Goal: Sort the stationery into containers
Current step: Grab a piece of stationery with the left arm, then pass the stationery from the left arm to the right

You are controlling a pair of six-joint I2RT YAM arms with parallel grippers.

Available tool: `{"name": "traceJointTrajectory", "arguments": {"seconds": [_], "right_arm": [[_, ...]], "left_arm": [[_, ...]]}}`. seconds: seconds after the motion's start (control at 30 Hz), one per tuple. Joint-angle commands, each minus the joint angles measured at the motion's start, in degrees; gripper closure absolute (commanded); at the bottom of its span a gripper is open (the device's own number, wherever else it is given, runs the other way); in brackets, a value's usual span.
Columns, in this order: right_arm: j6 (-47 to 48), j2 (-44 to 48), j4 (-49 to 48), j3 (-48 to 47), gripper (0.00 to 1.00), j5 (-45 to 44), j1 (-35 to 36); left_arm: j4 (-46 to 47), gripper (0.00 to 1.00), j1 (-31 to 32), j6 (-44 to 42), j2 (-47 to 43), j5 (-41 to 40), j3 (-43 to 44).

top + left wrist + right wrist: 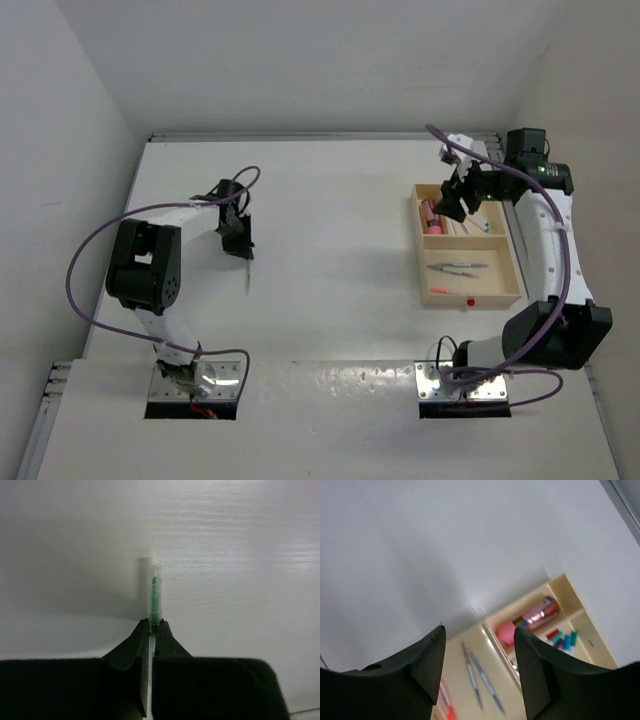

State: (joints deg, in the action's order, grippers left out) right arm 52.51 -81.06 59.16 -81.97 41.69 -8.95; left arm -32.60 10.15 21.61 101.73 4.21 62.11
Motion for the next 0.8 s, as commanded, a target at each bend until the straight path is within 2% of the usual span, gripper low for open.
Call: {"name": "traceJointTrajectory", "arguments": {"seconds": [0.0,0.07,0.1,0.13,0.23,0.27,0.4,0.43,0.53,0.77], "right_arm": [[-21.0,2.6,-9.0,0.3,0.43,10.7,4.1],[-30.2,4.7,-17.6,4.0,0.42,11.3,6.6],[-34.3,5.6,-25.4,7.0,0.42,11.3,8.0],[-42.5,7.0,-28.9,8.2,0.41,11.3,11.6],[-61.3,6.4,-41.7,8.6,0.41,11.7,17.4],[-70.7,5.8,-48.0,7.5,0.41,11.9,19.3],[-86.2,1.4,-60.4,3.8,0.43,12.1,23.5],[-87.8,-0.4,-61.8,2.0,0.44,11.9,24.1],[-91.5,-2.8,-64.4,-0.1,0.44,11.2,25.8],[-87.0,-4.8,-59.8,-1.8,0.46,10.3,31.0]], "left_arm": [[8.4,1.00,-1.8,1.3,-7.6,14.1,3.4],[16.1,1.00,-2.2,4.0,-13.2,18.6,5.0],[18.3,1.00,-2.1,4.8,-14.5,23.9,6.0],[20.5,1.00,-1.8,6.2,-16.5,26.7,6.8],[35.4,1.00,-1.5,15.9,-19.5,38.3,6.2],[44.2,1.00,-1.1,22.4,-20.3,42.0,4.4],[59.5,1.00,2.5,36.0,-21.6,45.4,1.4],[66.2,1.00,2.9,41.4,-21.9,46.0,0.6],[73.2,1.00,5.0,46.7,-22.2,46.7,-1.4],[72.9,1.00,7.7,47.6,-23.5,46.0,-0.6]]}}
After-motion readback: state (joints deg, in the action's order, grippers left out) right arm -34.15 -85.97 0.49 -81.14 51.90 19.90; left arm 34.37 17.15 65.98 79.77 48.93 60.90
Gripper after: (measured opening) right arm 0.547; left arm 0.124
